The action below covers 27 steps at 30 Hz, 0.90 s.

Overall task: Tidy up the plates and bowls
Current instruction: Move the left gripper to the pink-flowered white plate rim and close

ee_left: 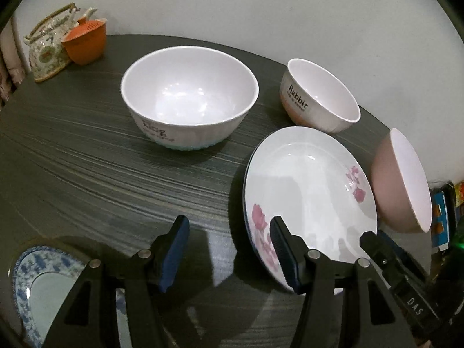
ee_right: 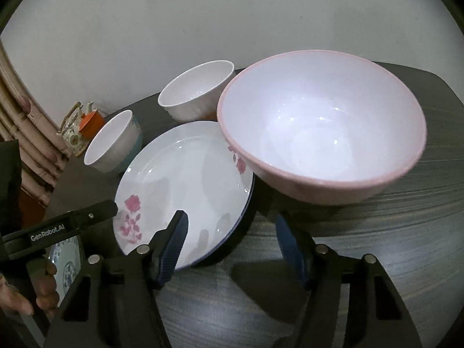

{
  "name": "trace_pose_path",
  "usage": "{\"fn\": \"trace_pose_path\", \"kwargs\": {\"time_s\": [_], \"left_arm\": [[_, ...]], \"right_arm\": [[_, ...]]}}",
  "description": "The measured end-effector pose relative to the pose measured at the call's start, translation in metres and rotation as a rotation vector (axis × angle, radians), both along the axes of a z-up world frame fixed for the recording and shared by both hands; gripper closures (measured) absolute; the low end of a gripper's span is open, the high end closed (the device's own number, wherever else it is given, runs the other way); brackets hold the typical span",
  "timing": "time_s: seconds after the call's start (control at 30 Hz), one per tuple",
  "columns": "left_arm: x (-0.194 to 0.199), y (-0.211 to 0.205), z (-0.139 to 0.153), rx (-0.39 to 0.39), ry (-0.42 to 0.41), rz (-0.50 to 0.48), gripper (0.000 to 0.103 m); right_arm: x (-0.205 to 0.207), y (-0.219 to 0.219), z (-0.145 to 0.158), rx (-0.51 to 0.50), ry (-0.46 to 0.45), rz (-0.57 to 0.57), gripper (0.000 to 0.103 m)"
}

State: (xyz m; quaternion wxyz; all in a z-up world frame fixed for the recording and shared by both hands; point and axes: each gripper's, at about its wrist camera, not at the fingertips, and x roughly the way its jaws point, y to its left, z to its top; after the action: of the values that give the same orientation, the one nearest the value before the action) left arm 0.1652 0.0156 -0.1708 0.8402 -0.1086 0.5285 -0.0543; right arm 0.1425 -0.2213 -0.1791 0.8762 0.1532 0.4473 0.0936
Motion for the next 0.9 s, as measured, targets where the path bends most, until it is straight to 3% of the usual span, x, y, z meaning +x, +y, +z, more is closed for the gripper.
{"fn": "trace_pose_path", "kwargs": {"time_s": [0.3, 0.37, 0.4, 0.57, 0.7, 0.9], "left_arm": [[0.015, -0.005, -0.009, -0.013, 0.023, -0.023, 0.044], [0.017, -0.004, -0.011, -0.014, 0.031, -0.025, 0.05], [0.018, -0.004, -0.012, -0.017, 0.035, -0.027, 0.06], [0.026, -0.001, -0.013, -0.03, 0.045, -0.034, 0.069], [0.031, -0.001, -0.016, -0.077, 0.063, -0.042, 0.084], [0.038, -0.005, -0.016, -0.081, 0.08, -0.043, 0.085]], "right_arm": [[0.018, 0.003, -0.012, 0.032, 0.021, 0.0, 0.056], [0.021, 0.005, -0.013, 0.031, 0.022, 0.004, 0.06], [0.021, 0.004, -0.013, 0.034, 0.022, 0.005, 0.06], [0.027, 0.006, -0.015, 0.039, 0.032, 0.008, 0.065], [0.03, 0.007, -0.016, 0.035, 0.04, 0.006, 0.07], [0.03, 0.003, -0.018, 0.038, 0.065, -0.003, 0.083]]}}
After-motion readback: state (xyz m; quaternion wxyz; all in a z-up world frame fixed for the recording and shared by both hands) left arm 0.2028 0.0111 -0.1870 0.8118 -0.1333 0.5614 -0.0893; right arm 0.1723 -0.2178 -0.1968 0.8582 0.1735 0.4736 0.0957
